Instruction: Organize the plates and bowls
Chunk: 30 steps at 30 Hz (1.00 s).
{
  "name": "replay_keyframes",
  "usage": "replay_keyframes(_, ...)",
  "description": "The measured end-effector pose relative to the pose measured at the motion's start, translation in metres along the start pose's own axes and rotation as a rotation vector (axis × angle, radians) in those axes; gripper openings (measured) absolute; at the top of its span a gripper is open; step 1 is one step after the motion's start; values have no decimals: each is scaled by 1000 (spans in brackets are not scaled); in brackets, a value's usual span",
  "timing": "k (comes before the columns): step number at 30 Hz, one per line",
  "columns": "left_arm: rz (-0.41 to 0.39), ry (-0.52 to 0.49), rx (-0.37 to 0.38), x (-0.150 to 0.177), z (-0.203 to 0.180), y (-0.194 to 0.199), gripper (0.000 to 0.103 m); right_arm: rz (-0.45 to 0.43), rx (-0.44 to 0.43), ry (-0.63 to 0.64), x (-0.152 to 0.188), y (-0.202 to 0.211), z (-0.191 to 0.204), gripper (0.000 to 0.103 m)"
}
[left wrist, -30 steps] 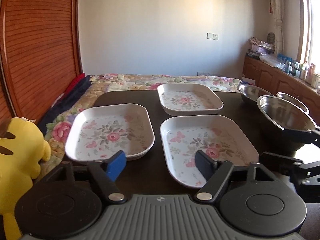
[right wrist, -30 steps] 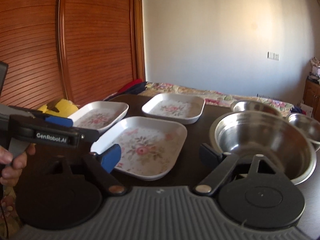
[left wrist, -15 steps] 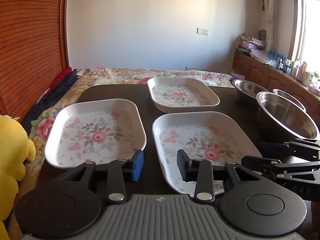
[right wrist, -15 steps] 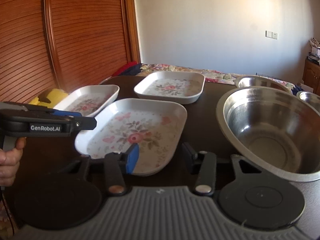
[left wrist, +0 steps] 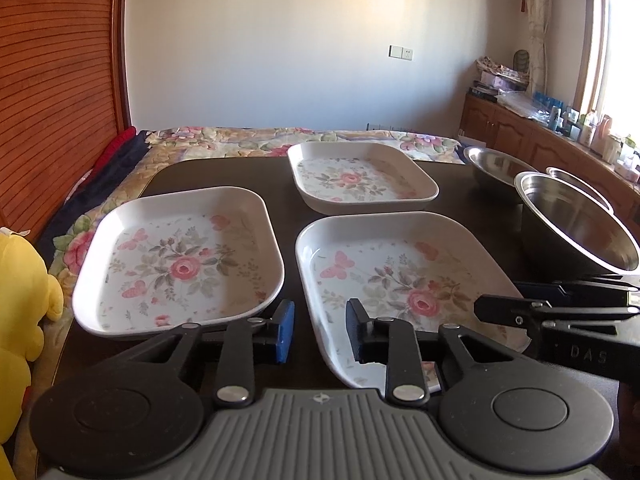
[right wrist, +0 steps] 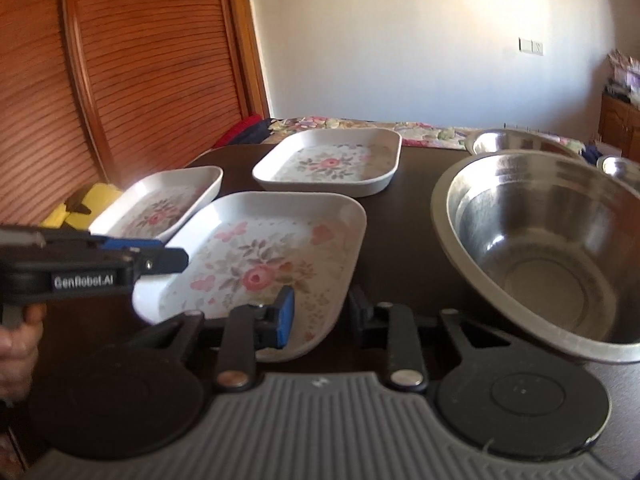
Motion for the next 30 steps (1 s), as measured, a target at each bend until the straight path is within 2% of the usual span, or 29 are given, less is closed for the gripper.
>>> replay_keyframes(2, 1, -1, 6, 0, 0, -2, 22, 3, -14, -27, 0, -1, -4, 28)
replay_keyframes(5, 17, 2, 11, 2, 0, -6, 20, -5, -8, -27, 1, -2, -5, 24)
replay_keyframes(14, 20, 26, 24, 7, 0, -2, 19, -7, -21, -30, 3, 2, -6, 21)
replay_keyframes(20, 2, 38, 23, 14, -3, 14, 19, -17, -64, -48, 9, 13, -8, 21)
replay_keyframes(30, -12, 22, 28, 34, -19, 37, 19, -56, -55, -43, 26, 38, -7, 21)
Point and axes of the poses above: each gripper's, at about its wrist camera, not at the fingertips, and y roughly against the way its jaws point, z to its left, x to its underside, the point moved 2 cm from there along -y, roughly the way its jaws point, and after that the axes turned 8 degrees about z, right-handed, at the moved point
